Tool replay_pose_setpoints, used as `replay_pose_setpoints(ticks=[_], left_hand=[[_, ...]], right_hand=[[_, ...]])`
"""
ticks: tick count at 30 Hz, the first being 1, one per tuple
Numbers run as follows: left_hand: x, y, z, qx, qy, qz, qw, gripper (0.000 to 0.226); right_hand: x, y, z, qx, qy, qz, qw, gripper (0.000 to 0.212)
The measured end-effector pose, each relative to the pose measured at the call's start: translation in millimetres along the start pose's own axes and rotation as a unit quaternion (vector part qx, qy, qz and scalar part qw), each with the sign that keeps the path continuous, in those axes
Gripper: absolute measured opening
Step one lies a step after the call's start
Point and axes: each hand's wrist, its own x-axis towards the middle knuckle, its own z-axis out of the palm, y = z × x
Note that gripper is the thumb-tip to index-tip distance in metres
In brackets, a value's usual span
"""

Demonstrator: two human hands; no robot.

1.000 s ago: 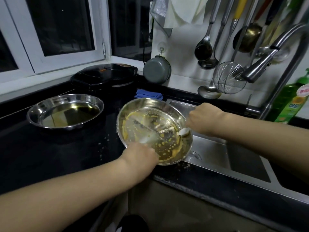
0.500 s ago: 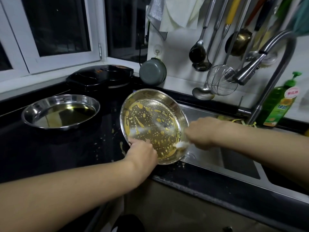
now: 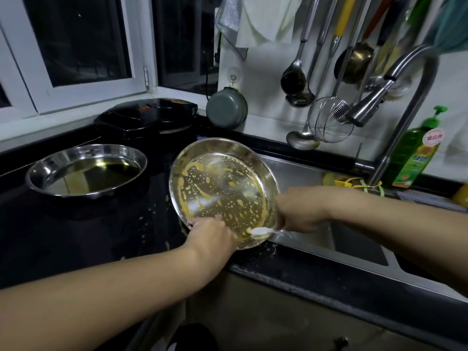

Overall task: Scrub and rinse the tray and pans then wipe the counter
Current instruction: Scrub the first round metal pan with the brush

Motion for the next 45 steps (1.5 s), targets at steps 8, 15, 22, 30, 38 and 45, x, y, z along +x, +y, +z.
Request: replay_pose_setpoints(ticks=[8,15,22,30,38,45], left_hand=[[5.0,3.3,7.9,-0.001,-0.015,-0.015,1.000,0.042],[2.1,2.9,3.5,-0.029,-0.005,-0.010,1.000,0.036],[1.6,9.7,-0.3,-0.001,-0.011,0.004,1.000,0.040],[2.5,12.0,2.1,0.054,-0.002,0.025,0.998,0.050],[-10.2,12.3,-5.1,0.028,0.000,0.028,0.999,0.052],[-8.4,-7.6,13.1,-0.039,0.044,0.006,0.998,0.039]], right_hand=[[-3.0,4.3,14.4,0.069,0.025,0.044,0.996,0.027],[-3.9,10.1,22.3,0.052,0.074,0.137,0.986,0.035],[2.4,-20.5,4.8,0.023,0.017,0.009,1.000,0.016],[11.1,-7.9,2.3,-0.017,0.027,0.048,0.998,0.015],[27.2,3.5,11.5,-0.012,0.019,-0.002,1.000,0.029],[28.2,33.9,2.8,-0.050,0.096,0.059,0.992,0.014]])
